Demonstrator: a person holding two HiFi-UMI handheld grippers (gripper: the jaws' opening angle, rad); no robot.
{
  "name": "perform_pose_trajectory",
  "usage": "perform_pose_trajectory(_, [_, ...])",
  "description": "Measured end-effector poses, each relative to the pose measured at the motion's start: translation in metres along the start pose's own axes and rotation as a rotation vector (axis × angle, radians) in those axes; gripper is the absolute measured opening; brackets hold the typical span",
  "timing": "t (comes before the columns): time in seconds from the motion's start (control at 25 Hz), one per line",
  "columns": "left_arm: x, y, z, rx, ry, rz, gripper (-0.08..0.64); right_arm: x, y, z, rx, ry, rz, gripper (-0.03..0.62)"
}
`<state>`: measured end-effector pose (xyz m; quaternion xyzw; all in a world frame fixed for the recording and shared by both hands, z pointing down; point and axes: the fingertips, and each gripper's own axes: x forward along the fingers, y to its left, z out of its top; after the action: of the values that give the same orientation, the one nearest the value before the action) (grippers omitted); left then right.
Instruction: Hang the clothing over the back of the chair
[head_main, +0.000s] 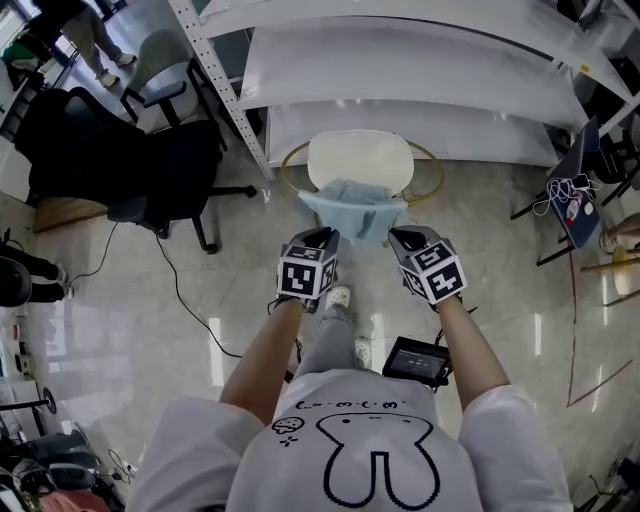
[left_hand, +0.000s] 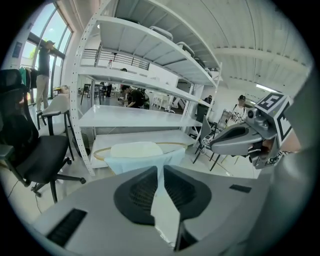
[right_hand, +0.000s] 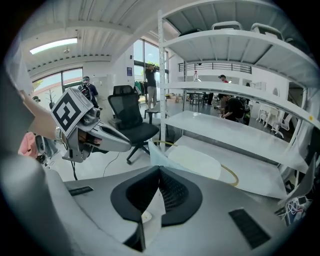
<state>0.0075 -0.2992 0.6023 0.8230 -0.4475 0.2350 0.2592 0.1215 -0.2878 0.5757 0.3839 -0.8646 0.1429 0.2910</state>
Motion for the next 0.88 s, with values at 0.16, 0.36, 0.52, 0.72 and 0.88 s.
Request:
perform_pose_trajectory(0.16, [-0.015, -0.009, 0.023, 0.029, -0.08, 0.012, 0.025, -0.015, 0.004, 0.019, 0.01, -0.044, 0.012, -0.009])
perform_pose_trajectory(0.36, [-0.031, -0.023, 0.051, 0.064, -0.157, 0.009, 0.025, -0.037, 0.004, 0.045, 0.016, -0.121, -0.017, -0.009])
perform_pose_trajectory(0.52, [-0.044, -0.036, 0.071, 0.099, -0.215, 0.008, 0.025, -0.056, 0.005, 0.062, 0.02, -0.183, -0.042, -0.009])
perform_pose_trajectory(0.72, [-0.063, -0.048, 0.092, 0.089, -0.305, 0.004, 0.025, -0.075, 0.011, 0.08, 0.018, -0.254, -0.073, -0.009])
perform_pose_trajectory(0.88, [-0.074, -0.058, 0.104, 0.108, -0.359, 0.004, 0.025, -0.09, 0.018, 0.095, 0.003, -0.323, -0.099, -0.009])
